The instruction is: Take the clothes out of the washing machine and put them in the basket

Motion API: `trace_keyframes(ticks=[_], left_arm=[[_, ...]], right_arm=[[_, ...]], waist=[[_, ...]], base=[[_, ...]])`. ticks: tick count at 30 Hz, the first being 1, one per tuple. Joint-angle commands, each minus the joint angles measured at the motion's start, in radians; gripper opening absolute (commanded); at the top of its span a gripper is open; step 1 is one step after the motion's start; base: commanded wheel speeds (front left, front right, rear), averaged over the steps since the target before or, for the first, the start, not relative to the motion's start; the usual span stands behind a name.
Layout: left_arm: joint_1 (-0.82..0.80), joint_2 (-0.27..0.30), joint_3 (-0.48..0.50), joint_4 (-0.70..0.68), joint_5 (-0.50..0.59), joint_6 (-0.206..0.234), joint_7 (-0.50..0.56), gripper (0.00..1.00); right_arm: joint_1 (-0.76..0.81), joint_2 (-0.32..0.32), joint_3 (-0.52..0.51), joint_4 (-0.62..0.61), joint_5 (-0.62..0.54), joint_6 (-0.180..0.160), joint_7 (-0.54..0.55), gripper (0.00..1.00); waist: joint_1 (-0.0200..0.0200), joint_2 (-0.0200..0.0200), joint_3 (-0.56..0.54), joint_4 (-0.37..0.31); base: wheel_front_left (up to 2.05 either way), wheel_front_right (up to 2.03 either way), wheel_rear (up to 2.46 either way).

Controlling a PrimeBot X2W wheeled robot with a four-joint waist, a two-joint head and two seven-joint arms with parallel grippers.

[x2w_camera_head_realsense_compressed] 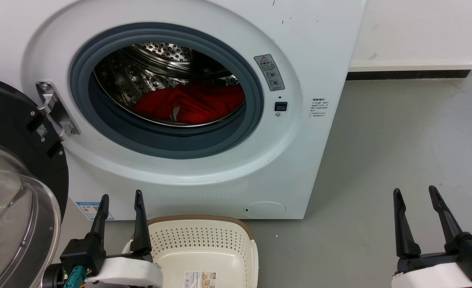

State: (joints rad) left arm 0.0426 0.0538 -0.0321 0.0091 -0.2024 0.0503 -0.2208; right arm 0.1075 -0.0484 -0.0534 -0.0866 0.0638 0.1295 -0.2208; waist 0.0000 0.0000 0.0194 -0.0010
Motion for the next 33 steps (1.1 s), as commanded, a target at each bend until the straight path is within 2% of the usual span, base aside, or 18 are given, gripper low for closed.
trace_keyframes(ticks=[1,22,33], left_arm=[[0.007,0.0,-0.001,-0.001,0.021,-0.004,-0.007,1.0],[0.025,-0.004,-0.002,0.017,0.143,-0.011,-0.046,1.0],[0.025,-0.004,-0.001,0.022,0.131,-0.008,-0.045,1.0]], right_arm=[[0.01,-0.003,0.001,-0.011,-0.022,0.002,-0.008,1.0],[0.039,-0.003,-0.002,-0.043,-0.15,0.001,-0.046,1.0],[0.039,-0.003,-0.011,-0.026,-0.117,0.001,-0.045,1.0]], waist=[[0.0,0.0,0.0,0.0],[0.0,0.0,-0.002,0.002],[0.0,0.0,0.001,0.003]], base=[[0.0,0.0,0.0],[0.0,0.0,0.0],[0.0,0.0,0.0]])
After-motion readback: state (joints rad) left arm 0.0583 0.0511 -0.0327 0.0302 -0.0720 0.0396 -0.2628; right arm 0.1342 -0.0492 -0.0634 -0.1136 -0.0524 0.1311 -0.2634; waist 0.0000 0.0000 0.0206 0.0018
